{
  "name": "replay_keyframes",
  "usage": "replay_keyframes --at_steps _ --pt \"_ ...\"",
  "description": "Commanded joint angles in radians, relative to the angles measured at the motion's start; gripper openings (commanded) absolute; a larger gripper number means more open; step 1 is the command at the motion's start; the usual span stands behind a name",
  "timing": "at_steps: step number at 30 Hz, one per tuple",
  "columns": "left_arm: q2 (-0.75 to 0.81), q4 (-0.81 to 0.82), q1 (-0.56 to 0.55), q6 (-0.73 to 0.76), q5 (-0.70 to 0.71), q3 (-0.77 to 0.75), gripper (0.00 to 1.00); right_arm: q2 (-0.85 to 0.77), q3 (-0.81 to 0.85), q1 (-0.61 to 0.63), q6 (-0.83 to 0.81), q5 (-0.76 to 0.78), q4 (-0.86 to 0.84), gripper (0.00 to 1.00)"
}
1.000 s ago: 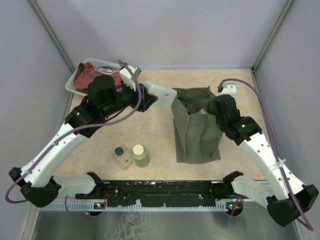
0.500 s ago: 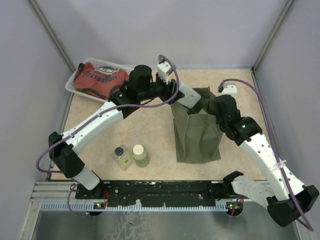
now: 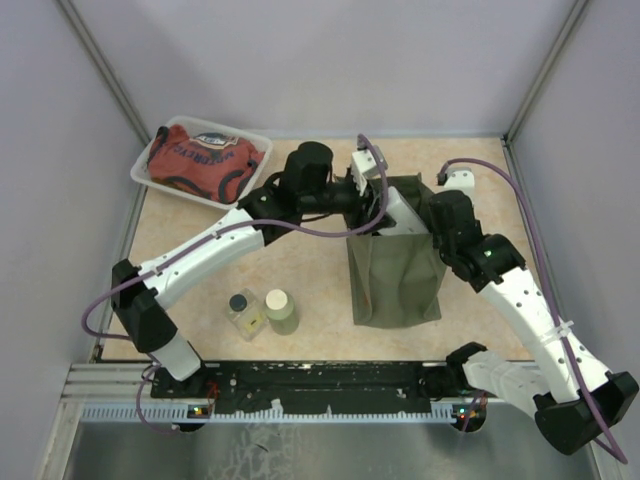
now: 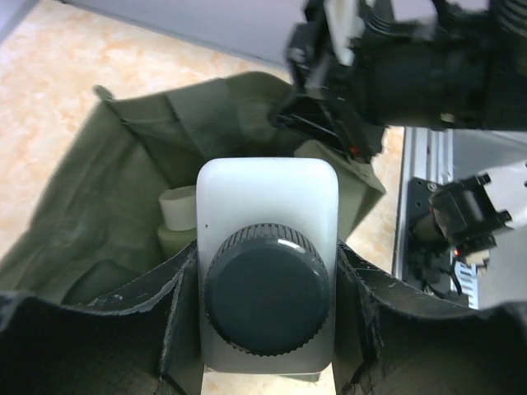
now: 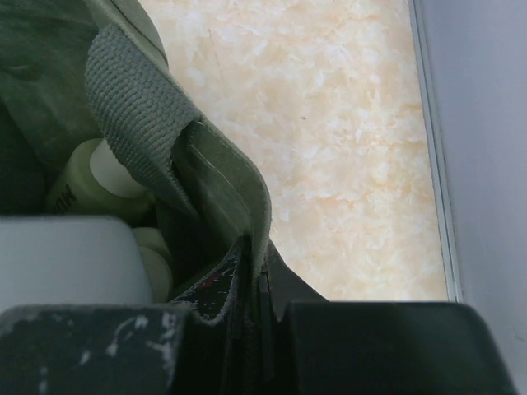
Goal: Place the personal care products into the canvas bag
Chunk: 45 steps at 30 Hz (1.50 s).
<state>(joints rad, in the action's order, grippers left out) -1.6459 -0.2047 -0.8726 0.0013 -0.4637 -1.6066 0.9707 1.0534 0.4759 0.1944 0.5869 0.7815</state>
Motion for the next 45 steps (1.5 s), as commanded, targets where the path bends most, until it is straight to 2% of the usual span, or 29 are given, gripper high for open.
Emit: replay_keyframes --at_steps 1,8,13,22,25,31,39,45 --pt "0.034 0.069 -0.059 0.040 -0.065 -0.032 0.00 0.003 -0.009 0.005 -0.001 0.024 0.047 0.00" --pt "-0.023 0.074 -0.079 0.051 -0.026 -0.004 0.00 -0.012 0.000 0.004 0.003 0.018 0.059 0.00" --pt "-0.079 0.009 -0.110 0.071 -0.015 -0.041 0.00 -0.029 0.006 0.004 0.002 0.026 0.075 0.00" --pt "-0.100 -0.010 -0.139 0.056 0.043 0.005 0.00 -0.025 0.014 0.004 0.007 0.043 0.088 0.00" --pt "-0.089 0.003 -0.145 0.054 0.021 0.007 0.00 -0.025 0.011 0.004 0.008 0.047 0.089 0.00" --pt "-0.002 0.165 -0.146 -0.014 -0.029 0.060 0.00 -0.024 0.005 0.005 0.015 0.055 0.089 0.00" --pt "0.000 0.253 -0.146 -0.104 -0.124 0.048 0.00 -0.025 0.002 0.004 0.023 0.056 0.085 0.00" --pt "-0.014 0.184 -0.152 -0.121 -0.197 -0.040 0.00 -0.018 -0.011 0.005 0.022 0.056 0.075 0.00"
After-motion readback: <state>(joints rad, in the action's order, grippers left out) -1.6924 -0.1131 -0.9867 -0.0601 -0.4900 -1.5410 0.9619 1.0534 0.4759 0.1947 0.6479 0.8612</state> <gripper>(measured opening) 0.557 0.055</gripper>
